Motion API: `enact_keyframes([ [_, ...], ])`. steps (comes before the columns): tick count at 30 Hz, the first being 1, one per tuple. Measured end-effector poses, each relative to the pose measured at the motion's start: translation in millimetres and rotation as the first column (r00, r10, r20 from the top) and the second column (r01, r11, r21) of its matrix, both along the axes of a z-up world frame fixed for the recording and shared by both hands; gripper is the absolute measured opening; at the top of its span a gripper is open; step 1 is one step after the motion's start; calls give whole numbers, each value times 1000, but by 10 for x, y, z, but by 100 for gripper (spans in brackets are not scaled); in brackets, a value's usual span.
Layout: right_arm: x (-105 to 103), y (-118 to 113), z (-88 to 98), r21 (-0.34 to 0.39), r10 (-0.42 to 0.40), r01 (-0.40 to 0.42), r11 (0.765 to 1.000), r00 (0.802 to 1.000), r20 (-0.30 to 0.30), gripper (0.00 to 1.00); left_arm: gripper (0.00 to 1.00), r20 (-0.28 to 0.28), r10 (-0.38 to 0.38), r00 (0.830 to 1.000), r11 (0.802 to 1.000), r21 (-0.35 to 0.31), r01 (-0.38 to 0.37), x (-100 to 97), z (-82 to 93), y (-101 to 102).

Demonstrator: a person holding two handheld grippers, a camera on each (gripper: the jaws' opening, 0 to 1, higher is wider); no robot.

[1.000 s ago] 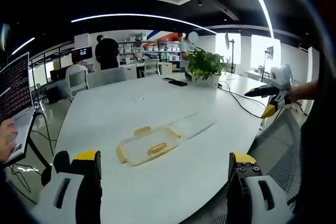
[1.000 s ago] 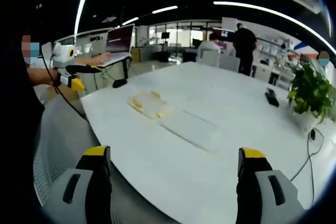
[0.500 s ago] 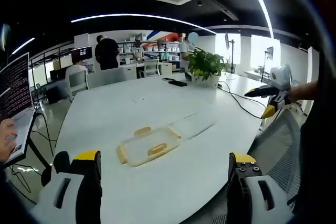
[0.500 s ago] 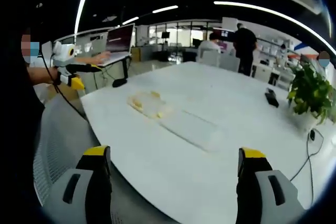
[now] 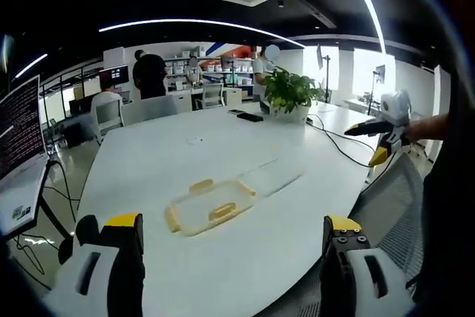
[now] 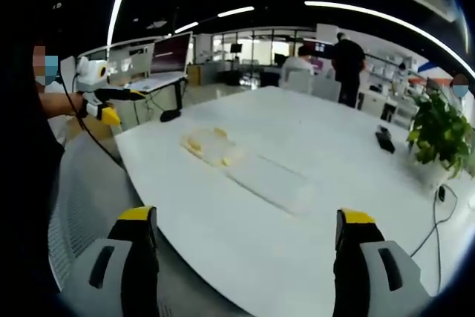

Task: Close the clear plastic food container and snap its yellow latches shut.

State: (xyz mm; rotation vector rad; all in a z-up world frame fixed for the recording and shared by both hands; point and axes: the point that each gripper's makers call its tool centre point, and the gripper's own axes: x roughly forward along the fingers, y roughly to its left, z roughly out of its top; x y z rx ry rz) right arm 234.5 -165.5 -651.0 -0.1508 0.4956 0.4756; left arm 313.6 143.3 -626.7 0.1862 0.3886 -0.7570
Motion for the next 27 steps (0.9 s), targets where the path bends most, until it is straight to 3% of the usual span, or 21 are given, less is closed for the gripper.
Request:
enact_keyframes([
  [27,35,30,9,0,30,-30,1000,999,-15,97,98,-2,-15,1000,1000,3,15,19,54,5],
])
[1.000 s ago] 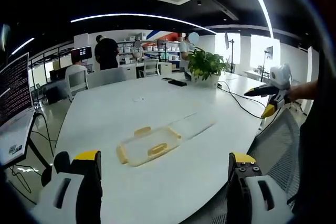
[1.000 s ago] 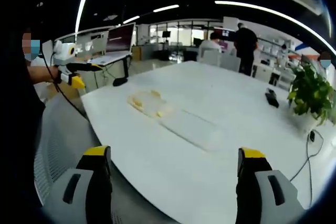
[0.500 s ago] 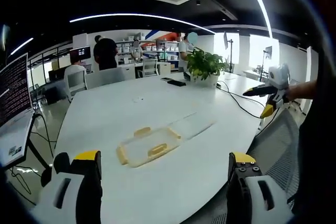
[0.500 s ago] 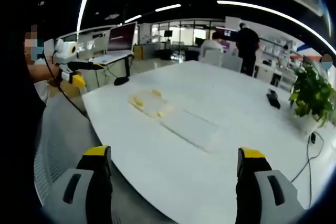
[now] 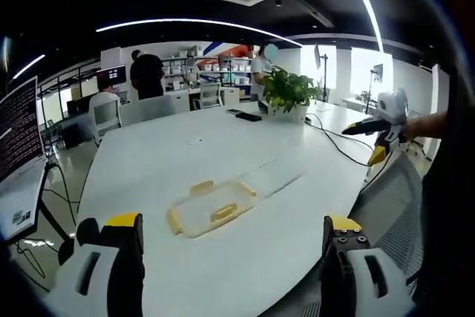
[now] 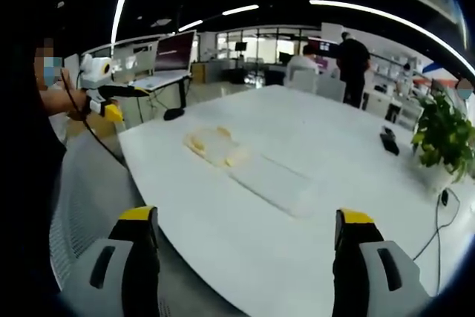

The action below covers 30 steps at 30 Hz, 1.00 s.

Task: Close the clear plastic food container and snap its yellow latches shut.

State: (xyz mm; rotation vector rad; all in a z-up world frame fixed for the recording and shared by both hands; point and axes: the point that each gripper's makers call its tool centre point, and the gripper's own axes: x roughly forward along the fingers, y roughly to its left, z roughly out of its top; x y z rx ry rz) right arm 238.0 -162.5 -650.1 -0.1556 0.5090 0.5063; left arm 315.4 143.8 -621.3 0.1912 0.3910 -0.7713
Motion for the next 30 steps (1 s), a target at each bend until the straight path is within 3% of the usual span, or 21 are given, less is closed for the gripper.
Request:
enact_keyframes([
  [30,353,152,98,-34,124,-124,992,992,6,95,97,-18,-65,998,998,26,65,244,19,-51],
])
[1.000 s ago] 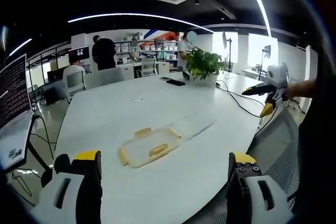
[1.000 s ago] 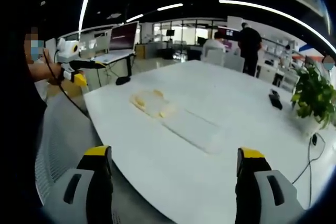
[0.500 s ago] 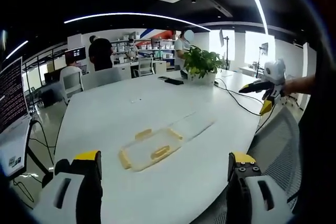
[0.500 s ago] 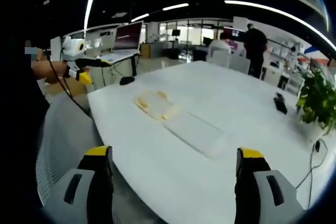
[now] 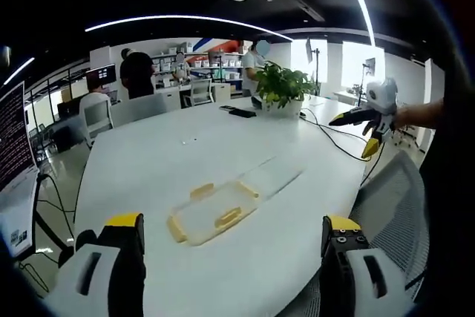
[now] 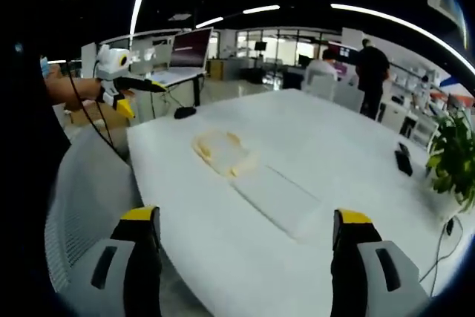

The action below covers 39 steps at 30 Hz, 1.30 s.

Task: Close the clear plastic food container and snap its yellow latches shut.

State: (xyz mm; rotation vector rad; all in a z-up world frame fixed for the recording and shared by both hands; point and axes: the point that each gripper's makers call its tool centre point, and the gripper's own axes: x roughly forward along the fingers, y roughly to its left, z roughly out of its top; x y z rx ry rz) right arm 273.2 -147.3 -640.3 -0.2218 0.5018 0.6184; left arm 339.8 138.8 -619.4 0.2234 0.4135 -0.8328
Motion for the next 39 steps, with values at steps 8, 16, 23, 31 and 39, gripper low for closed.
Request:
enact_keyframes([
  [8,139,68,-8,-26,45,-45,999,999,6,94,96,-6,-17,1000,1000,17,17,62,-23,24],
  [16,226,159,-46,-42,92,-92,995,996,-12,93,96,-16,-22,1000,999,28,22,127,-63,49],
  [23,302,254,-33,-38,146,-146,989,989,-17,91,95,-26,-45,999,998,41,46,211,-121,37],
  [31,397,306,-19,-66,196,-197,978,980,-17,90,94,-31,-76,997,995,61,78,319,-178,14],
  [39,488,380,-18,-79,245,-246,966,969,-27,87,93,-36,-108,993,989,93,111,415,-220,29],
])
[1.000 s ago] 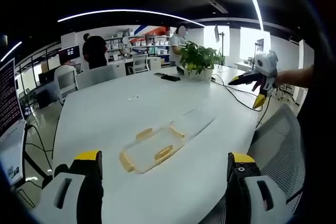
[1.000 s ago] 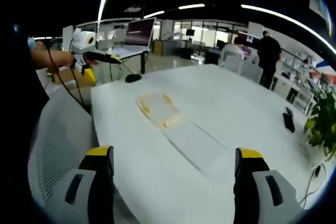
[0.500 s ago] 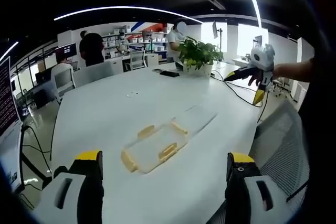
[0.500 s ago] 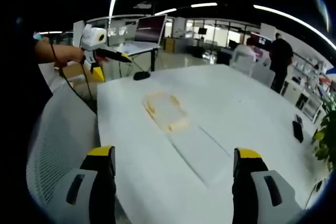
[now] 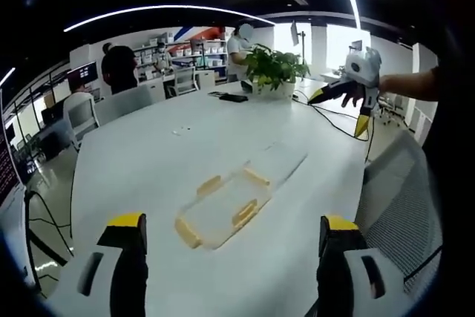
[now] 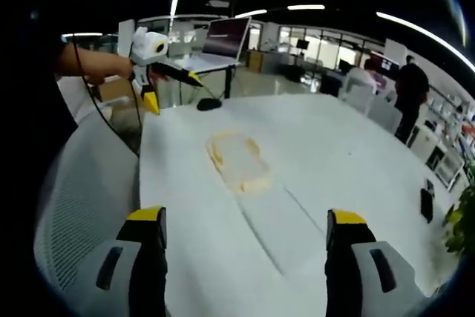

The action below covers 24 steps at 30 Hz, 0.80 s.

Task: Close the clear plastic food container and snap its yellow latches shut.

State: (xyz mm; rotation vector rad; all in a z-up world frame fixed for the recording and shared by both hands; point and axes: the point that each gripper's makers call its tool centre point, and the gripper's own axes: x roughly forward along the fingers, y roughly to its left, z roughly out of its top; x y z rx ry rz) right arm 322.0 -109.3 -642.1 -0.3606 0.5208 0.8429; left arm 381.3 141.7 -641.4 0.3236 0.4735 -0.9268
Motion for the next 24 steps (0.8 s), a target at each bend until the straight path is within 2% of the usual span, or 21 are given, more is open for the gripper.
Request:
enact_keyframes([
  [14,153,195,-109,-73,122,-125,990,992,-35,82,87,-23,-86,996,993,73,87,178,-128,37],
  [24,287,297,-104,-96,165,-170,981,985,-53,75,80,-56,-154,987,979,123,160,282,-253,43],
])
